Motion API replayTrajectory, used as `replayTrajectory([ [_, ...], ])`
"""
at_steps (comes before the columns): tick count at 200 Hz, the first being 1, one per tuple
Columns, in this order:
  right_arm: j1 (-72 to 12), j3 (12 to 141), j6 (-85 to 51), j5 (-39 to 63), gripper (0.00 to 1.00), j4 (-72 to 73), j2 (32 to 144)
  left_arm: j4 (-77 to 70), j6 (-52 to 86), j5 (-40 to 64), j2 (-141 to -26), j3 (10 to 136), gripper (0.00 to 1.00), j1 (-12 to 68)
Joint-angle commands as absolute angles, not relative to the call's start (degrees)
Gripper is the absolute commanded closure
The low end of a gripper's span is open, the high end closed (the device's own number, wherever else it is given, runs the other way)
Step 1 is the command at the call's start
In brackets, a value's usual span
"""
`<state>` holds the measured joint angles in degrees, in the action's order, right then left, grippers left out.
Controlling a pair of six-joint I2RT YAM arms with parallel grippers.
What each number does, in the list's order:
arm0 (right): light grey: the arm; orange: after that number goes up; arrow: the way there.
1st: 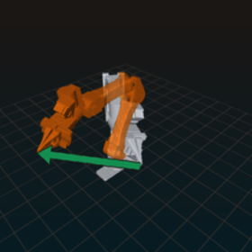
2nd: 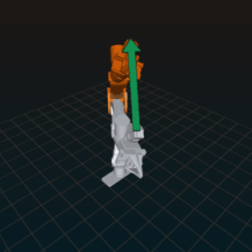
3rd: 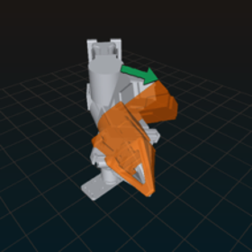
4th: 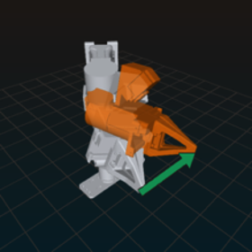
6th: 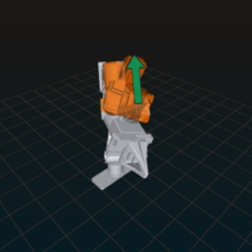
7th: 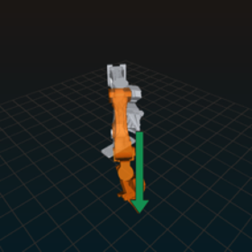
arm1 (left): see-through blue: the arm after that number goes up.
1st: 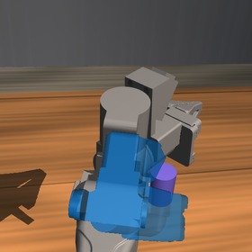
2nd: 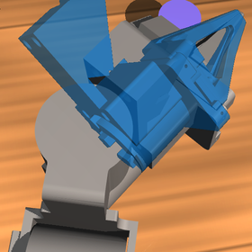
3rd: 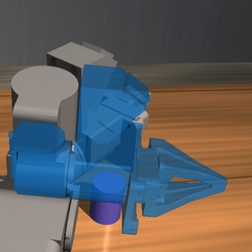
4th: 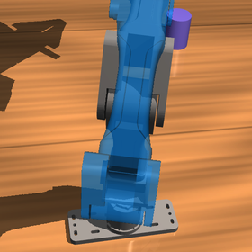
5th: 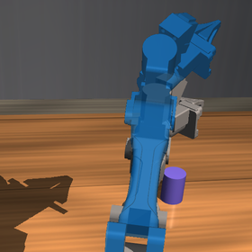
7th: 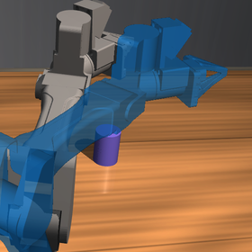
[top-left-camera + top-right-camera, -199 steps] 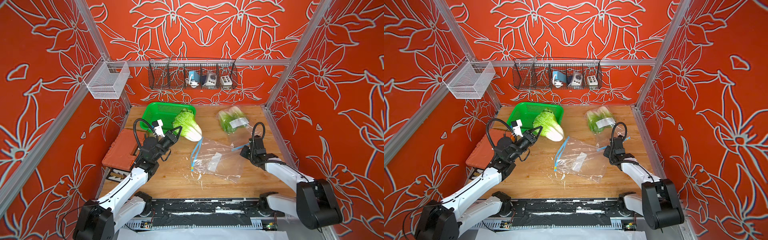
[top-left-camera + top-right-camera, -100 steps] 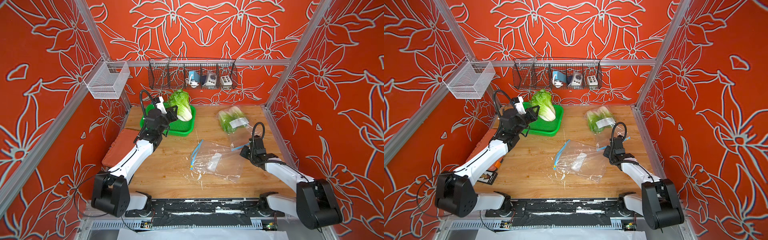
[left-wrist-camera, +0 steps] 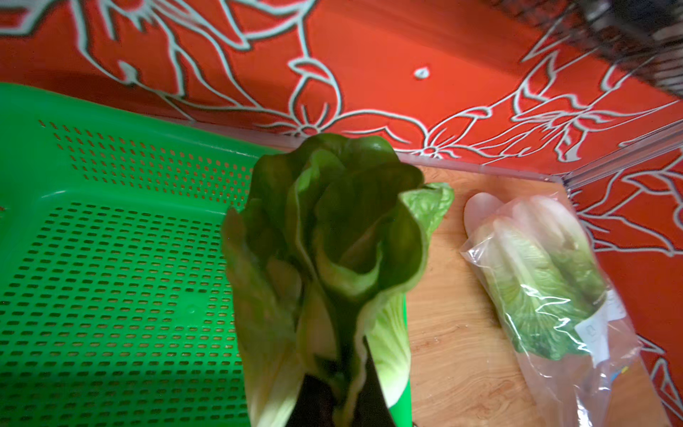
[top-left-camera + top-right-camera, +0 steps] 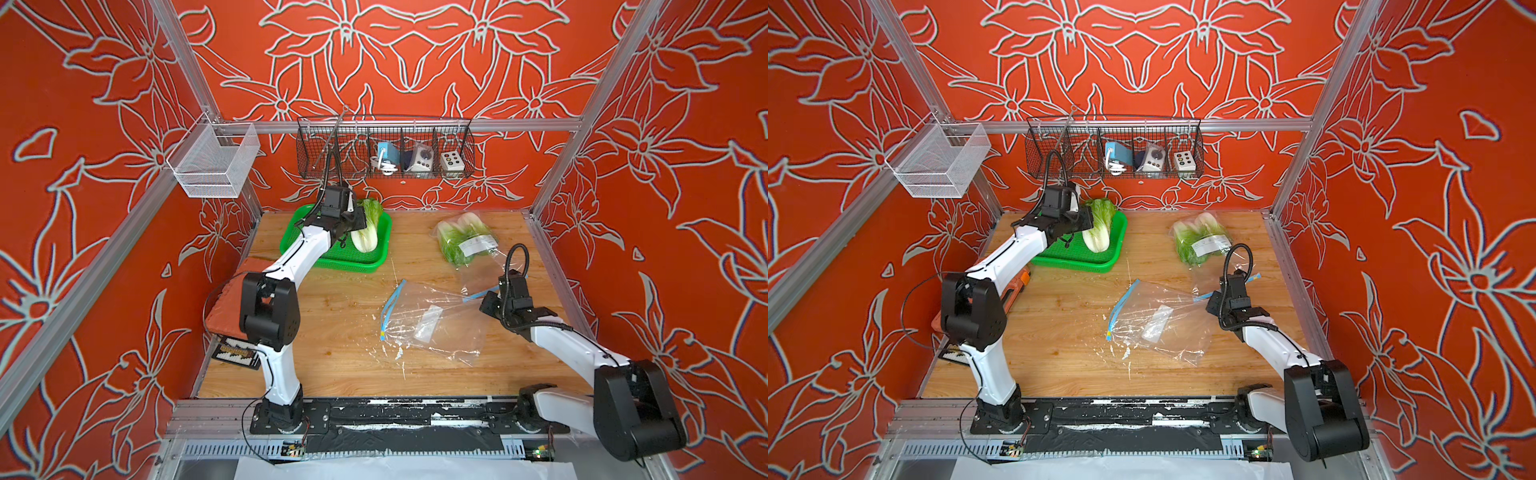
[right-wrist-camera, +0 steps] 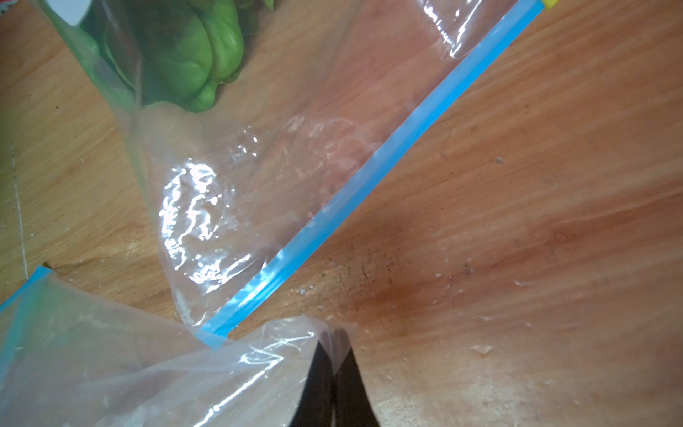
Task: Open the zip-top bag and take out the chinese cabbages
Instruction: Place the Chinese cabbage in the basket.
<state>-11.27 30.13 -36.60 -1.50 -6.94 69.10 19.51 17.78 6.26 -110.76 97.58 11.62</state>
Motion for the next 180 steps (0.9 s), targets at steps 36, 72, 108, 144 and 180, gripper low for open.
replayTrajectory([
  [36,-10.98,30.34,-36.17,-0.12,1.00,-5.90,70.12,30.65,16.52,6.18,-118.60,105.24,1.00,11.61],
  [72,-11.01,30.37,-36.04,-0.39,1.00,-5.98,70.42,35.85,16.39,7.57,-124.30,111.37,0.99,11.57],
  [108,-10.94,30.80,-36.02,0.04,1.00,-5.80,70.82,38.24,17.21,8.43,-126.91,115.18,0.60,11.52],
  [144,-10.96,31.16,-35.92,0.97,1.00,-5.89,70.97,36.83,17.05,8.70,-126.20,114.26,0.37,11.52],
  [180,-10.95,31.25,-35.88,1.38,1.00,-5.98,70.40,36.62,16.96,9.11,-126.10,114.17,0.30,11.51],
])
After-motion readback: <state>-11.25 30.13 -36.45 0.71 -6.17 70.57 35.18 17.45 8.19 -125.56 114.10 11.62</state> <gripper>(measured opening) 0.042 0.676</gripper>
